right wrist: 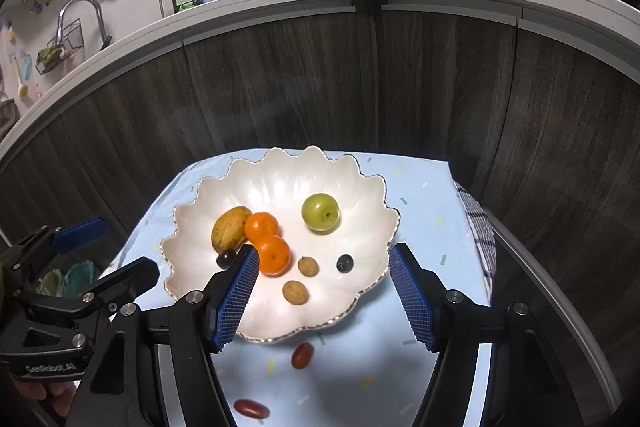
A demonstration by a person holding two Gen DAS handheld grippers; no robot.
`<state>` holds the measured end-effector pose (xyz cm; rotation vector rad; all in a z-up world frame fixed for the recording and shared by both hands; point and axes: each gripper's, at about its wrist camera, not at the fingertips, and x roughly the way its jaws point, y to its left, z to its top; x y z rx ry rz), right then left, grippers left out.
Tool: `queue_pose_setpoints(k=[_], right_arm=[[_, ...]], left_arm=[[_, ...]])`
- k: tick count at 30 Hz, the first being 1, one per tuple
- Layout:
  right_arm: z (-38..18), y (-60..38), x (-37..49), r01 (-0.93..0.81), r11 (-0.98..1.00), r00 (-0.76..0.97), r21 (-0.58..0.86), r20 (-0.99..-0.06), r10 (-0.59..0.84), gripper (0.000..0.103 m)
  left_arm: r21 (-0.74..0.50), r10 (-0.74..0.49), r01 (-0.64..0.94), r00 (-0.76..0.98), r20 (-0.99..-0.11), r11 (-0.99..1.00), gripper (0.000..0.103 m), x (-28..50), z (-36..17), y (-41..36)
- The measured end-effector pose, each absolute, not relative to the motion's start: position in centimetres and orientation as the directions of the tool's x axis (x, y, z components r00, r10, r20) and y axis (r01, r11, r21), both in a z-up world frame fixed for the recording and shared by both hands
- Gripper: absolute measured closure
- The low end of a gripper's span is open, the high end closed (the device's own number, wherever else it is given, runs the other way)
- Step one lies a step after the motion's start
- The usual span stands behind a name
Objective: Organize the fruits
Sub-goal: 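Withdraw both open tools from the bowl toward the red fruits on the cloth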
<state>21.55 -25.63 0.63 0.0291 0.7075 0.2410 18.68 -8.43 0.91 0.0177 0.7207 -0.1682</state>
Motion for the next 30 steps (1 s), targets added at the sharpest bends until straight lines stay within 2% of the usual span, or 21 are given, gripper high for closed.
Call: queue_pose_setpoints(k=[30], right_arm=[[-3.4, -26.8, 17.7, -0.331, 0.943, 0.679, 0.031, -0.686, 0.261, 0.035]], left_arm=[[-0.01, -0.139, 0.187, 0.692, -0.708, 0.982, 0.007, 12.1, -3.1, -11.9]])
